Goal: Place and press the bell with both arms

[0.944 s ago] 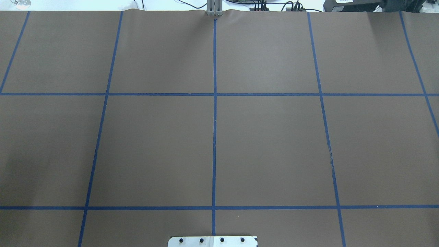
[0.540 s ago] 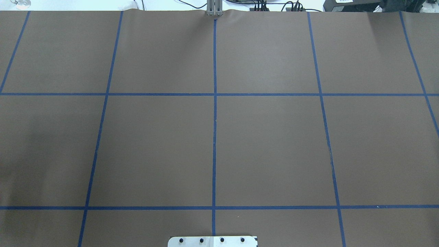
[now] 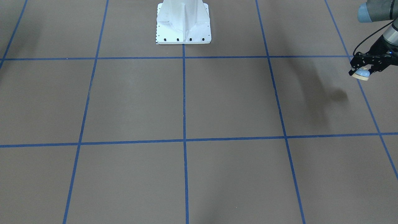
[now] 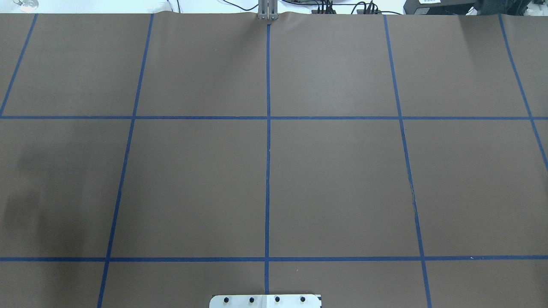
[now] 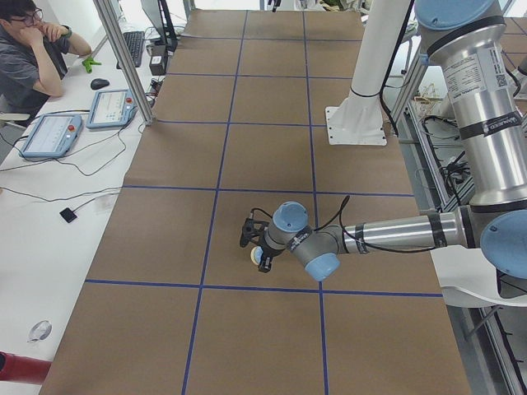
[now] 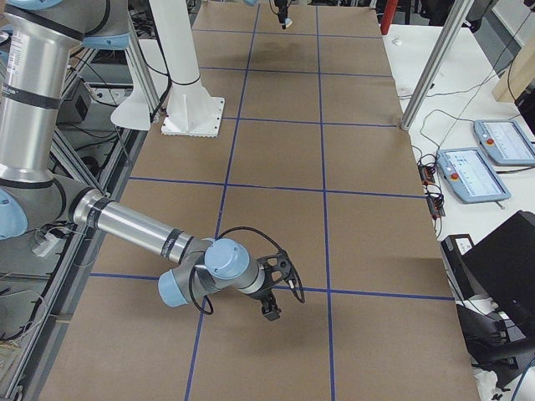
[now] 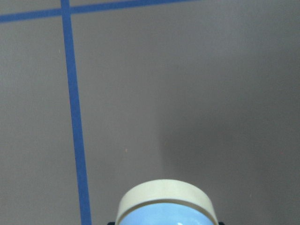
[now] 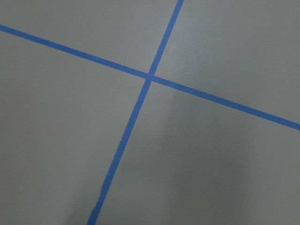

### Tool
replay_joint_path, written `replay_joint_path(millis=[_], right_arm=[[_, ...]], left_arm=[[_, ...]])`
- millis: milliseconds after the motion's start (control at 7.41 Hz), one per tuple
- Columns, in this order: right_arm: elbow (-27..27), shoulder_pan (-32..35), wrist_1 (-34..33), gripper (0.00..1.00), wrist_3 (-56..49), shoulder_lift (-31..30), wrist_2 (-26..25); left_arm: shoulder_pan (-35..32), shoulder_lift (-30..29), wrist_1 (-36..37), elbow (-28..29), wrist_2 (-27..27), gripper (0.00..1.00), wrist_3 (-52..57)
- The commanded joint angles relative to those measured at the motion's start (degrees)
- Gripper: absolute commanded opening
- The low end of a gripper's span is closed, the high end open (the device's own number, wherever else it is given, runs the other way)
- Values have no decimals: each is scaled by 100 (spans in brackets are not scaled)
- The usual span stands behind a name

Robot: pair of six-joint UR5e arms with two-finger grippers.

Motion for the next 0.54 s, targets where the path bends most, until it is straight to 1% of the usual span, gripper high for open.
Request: replay_joint_path(millis=[0,270,405], right_arm=[[-42,0,-1,100,9,50,-3],[-113,0,-1,100,17,120,-3],[-130,0,-10,100,17,173,-3]], left_arm=[[-452,-496,47,67,121,0,-8],[-708,-1101,48,400,130,0,-9],[-718,-1444,48,541,130,0,-35]])
